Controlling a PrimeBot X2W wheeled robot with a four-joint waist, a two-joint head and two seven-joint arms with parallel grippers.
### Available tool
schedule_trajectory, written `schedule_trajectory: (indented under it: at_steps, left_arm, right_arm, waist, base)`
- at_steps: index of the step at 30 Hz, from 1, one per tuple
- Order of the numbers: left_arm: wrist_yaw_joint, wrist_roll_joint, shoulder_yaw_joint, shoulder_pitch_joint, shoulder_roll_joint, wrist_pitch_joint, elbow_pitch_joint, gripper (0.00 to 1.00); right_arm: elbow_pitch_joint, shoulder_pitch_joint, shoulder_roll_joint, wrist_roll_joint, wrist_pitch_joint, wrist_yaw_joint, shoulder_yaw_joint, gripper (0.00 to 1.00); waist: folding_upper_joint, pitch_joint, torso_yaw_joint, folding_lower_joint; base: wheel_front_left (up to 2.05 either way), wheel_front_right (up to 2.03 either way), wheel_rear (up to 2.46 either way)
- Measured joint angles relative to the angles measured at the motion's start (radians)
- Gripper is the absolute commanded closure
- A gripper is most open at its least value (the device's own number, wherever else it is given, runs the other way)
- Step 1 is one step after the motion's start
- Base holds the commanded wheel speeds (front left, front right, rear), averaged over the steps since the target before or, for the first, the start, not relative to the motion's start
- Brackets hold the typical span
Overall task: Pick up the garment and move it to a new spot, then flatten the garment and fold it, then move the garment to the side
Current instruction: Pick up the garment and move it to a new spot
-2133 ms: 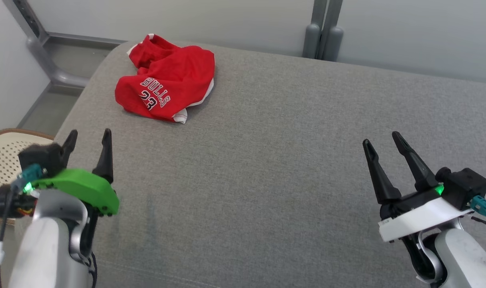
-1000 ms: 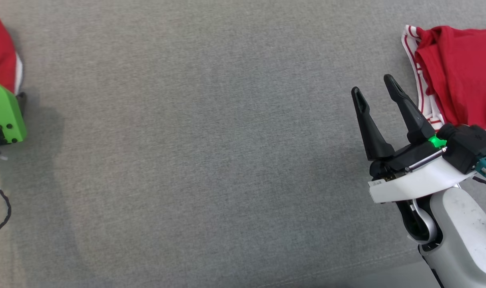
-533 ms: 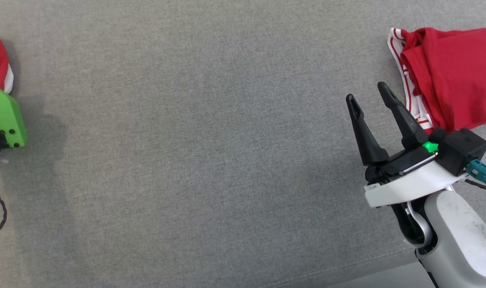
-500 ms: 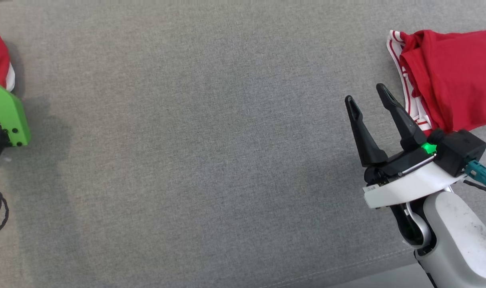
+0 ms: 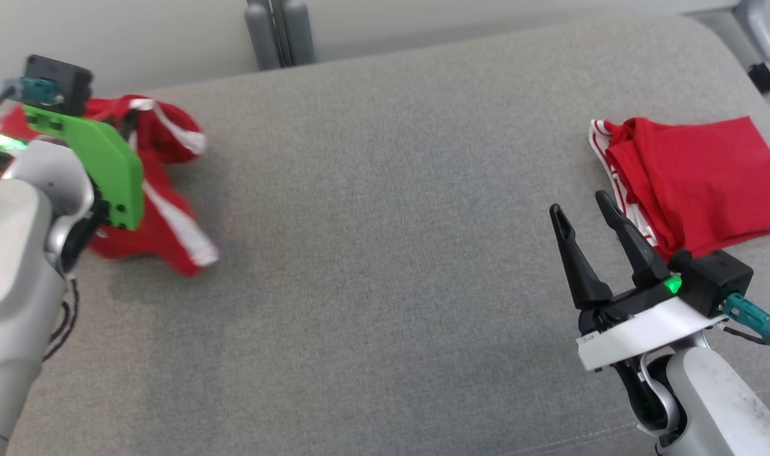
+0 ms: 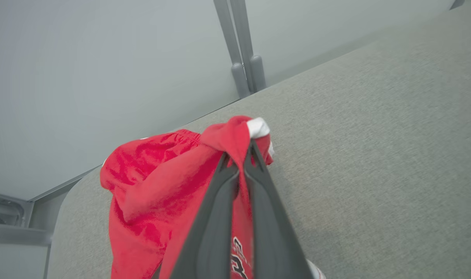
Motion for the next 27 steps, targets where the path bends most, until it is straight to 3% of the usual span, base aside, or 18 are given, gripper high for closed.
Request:
schedule_trajectory:
  at_steps: [6,12,17,21,22,23,27]
  left_arm:
    - [0.000,-0.053,-0.067,0.082,-0.019,-0.012,-0.201,1.00]
    - [0.021,-0.061,-0.143,0.195,-0.119,-0.017,-0.356,1.00]
    - [0.048,-0.059,-0.208,0.276,-0.227,-0.062,-0.392,1.00]
    - [0.055,-0.028,-0.265,0.321,-0.291,-0.101,-0.315,1.00]
    - [0.055,-0.029,-0.274,0.333,-0.308,-0.112,-0.282,0.70]
    - [0.054,-0.028,-0.285,0.344,-0.323,-0.126,-0.249,0.00]
    - [0.050,-0.022,-0.296,0.346,-0.369,-0.187,-0.158,0.00]
  right_arm:
    - [0.010,0.039,0.006,-0.001,0.000,0.000,-0.023,0.00]
    - [0.010,0.070,0.004,-0.008,0.000,0.000,-0.056,0.00]
    - [0.007,0.075,-0.001,-0.008,0.000,0.000,-0.066,0.00]
    - [0.008,0.076,0.000,-0.008,0.000,0.000,-0.056,0.00]
    - [0.012,0.076,0.000,-0.008,0.000,0.000,-0.052,0.00]
    - [0.014,0.075,-0.001,-0.008,0.000,0.000,-0.047,0.00]
    - [0.020,0.074,-0.005,-0.006,0.000,0.000,-0.042,0.00]
  waist:
    - [-0.0001,-0.087,0.003,0.0000]
    - [0.0000,-0.138,-0.012,0.0000]
    - [0.0000,-0.143,-0.036,0.0000]
    - [0.0000,-0.133,-0.048,0.0000]
    - [0.0000,-0.130,-0.050,0.0000]
    - [0.0000,-0.128,-0.052,0.0000]
    - [0.0000,-0.120,-0.049,0.0000]
  base:
    - [0.00,0.00,0.00]
    - [0.00,0.00,0.00]
    - [0.00,0.00,0.00]
    - [0.00,0.00,0.00]
    - [0.00,0.00,0.00]
    - [0.00,0.00,0.00]
    - [0.00,0.00,0.00]
